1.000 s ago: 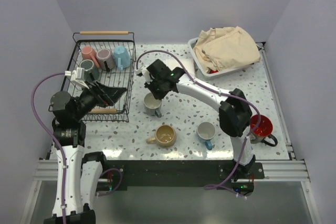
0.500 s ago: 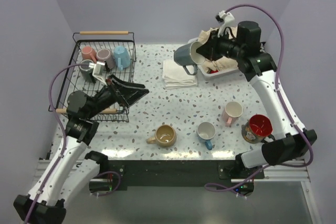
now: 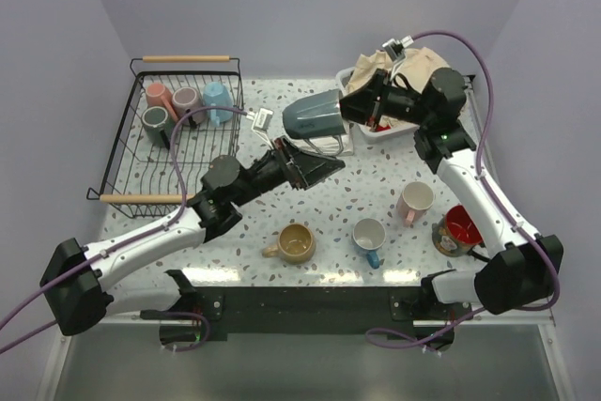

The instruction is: Load the cups into the dish rack

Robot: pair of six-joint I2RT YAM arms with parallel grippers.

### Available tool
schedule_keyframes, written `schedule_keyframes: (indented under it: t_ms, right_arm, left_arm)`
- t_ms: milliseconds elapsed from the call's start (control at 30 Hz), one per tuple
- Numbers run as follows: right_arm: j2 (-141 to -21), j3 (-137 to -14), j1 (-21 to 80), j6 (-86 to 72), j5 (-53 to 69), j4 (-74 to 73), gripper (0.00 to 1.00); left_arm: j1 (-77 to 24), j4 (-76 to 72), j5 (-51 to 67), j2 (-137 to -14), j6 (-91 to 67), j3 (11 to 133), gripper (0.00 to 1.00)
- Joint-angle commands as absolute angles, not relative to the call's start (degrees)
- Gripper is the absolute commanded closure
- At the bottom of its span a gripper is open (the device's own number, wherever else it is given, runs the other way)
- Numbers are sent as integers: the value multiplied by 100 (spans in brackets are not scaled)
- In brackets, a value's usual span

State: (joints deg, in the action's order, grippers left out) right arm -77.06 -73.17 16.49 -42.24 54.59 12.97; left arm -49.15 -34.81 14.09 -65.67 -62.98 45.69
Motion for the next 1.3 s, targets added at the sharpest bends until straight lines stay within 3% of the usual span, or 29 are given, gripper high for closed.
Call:
schedule_keyframes:
  t_ms: [0,200,367,467,667,733,867,900,1033,1267]
  right_arm:
    - [-7084,-6971,1643,-5063,5766,3014,100]
    - [-6908,-6460,1644,-5360,5862,3849,100]
    - [-6838,-6162,1644,-5625,5871,4526,100]
    - [-6777,-6003,1652,-5485,5871,4396,100]
    - [-6671,-5836,1635,-5046,5836,3878,100]
    - [-6619,-5888,1635,-4774,5827,3640,90]
    - [-6478,-6152,1591,-3992,5792,2352,48]
    - [-6451,-6283,1573,-3651,5775,2112,30]
    - [-6311,-6600,1381,-2805,5713,821,15]
    - [-5994,-6557,1196,-902,5810,-709,5]
  left_arm:
    - [-5159,-4595,371,-6627,-6179,4966,20]
    - [-5238,-5009,-289,-6662,-6556,4852,40]
    - [-5247,-5036,-475,-6688,-6671,4895,46]
    - [-5247,-5220,-343,-6759,-6653,4939,56]
    - [-5238,-5581,-70,-6742,-6531,4835,100]
    - [-5238,-5555,-123,-6558,-6408,4729,100]
    - [-5221,-5038,-430,-6004,-5952,4448,100]
    - [-5212,-4679,-561,-5742,-5863,4412,100]
    - [-5028,-3580,-878,-5108,-5372,4350,100]
    - [-4352,-516,-1424,-4535,-4518,5070,100]
